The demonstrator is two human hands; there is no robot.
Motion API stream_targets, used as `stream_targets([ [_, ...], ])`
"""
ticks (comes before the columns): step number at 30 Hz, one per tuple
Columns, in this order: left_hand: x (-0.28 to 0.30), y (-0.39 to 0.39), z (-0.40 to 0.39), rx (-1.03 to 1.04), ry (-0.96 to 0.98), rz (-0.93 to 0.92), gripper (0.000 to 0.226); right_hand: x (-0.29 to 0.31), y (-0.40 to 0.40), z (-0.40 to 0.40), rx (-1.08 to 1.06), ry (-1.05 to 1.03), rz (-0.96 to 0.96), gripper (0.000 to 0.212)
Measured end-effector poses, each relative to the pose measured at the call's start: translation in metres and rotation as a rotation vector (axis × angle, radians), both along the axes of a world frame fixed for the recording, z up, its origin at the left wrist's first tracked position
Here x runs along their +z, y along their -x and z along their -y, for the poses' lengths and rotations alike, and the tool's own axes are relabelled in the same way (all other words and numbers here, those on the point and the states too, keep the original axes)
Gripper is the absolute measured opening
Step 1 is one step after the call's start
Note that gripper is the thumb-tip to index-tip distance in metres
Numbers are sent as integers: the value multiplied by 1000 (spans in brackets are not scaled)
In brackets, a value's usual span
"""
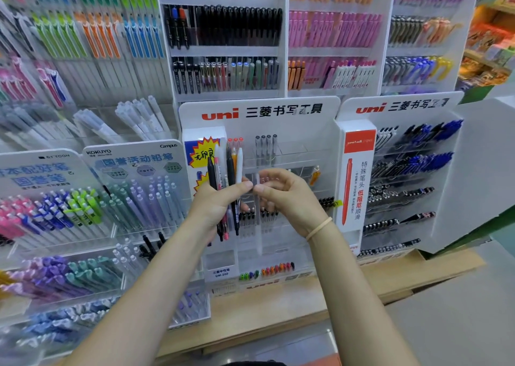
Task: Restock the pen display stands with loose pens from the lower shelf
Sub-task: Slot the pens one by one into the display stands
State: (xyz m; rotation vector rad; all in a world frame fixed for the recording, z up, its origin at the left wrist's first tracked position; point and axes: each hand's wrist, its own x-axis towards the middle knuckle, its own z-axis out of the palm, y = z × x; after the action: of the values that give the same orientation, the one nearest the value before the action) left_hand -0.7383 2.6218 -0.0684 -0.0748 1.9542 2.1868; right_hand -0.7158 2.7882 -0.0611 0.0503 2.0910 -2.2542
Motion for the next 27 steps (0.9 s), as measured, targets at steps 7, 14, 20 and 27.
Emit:
stream_targets([
  [7,16,12,-16,-11,48,-14,19,26,22,-46,-115,-76,-117,21],
  [14,17,14,-36,21,25,42,18,69,44,-74,-300,88,-466,14],
  [20,21,24,-46,32,17,1,23,74,66,-76,-241,-89,-576,18],
  [27,21,28,-49,66,8,1,21,38,91,-72,-26,-461,-443,14],
])
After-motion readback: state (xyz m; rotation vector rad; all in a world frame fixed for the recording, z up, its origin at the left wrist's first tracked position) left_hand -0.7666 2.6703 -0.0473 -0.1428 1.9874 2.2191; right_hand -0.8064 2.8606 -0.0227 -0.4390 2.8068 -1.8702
